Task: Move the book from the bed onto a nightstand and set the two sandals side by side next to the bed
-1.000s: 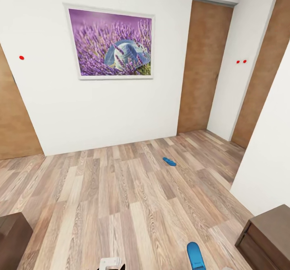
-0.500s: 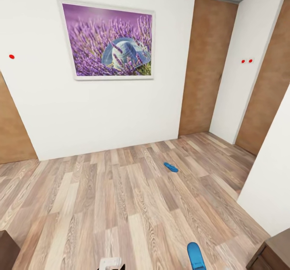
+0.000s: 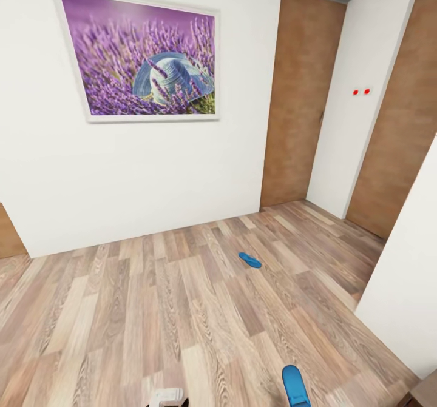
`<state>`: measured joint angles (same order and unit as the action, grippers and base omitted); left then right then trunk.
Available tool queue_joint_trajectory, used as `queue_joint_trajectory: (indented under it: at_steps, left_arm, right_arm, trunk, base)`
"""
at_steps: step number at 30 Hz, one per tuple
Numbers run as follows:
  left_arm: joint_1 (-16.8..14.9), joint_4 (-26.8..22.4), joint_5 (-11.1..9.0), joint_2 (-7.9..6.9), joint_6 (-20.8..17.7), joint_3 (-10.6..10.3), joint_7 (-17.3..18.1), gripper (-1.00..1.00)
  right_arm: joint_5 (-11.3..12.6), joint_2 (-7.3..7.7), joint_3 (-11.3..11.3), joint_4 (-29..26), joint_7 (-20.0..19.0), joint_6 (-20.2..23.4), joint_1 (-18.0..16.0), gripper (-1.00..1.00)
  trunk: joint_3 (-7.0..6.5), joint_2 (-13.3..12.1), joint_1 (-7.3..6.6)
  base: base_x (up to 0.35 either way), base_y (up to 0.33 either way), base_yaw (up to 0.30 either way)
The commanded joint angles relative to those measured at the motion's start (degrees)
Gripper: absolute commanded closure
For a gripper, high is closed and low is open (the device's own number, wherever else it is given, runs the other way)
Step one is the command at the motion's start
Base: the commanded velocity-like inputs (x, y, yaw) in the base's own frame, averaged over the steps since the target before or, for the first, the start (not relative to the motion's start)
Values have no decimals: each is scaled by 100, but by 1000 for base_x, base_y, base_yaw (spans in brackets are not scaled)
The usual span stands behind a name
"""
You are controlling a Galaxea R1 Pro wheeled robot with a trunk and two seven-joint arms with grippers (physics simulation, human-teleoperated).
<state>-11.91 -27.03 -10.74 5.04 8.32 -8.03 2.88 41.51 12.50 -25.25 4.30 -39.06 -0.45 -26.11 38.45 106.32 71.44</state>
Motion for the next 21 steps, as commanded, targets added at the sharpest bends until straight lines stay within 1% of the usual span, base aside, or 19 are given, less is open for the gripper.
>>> queue_joint_trajectory:
  at_steps: [1,8,16,21]
  left_arm:
    - [-4,5,-60,-3,20,-23,11,-100]
    - [-4,6,-60,-3,20,-23,11,-100]
    - [-4,6,-60,-3,20,-23,11,-100]
    - [-4,6,-60,-3,20,-23,11,-100]
  right_arm:
    - [68,-2,-42,19,-49,1,-8,100]
    - [71,-2,-42,19,-76,1,-8,100]
    - [70,-2,-42,19,-71,1,-8,100]
    - [68,-2,-42,19,-60,1,-8,100]
  trunk:
    - [6,2,3]
    - [6,2,3]
    - [6,2,3]
    - [6,2,3]
  base:
    - [330,0,-17]
    - [330,0,-30]
    - [330,0,-215]
    - [311,0,-45]
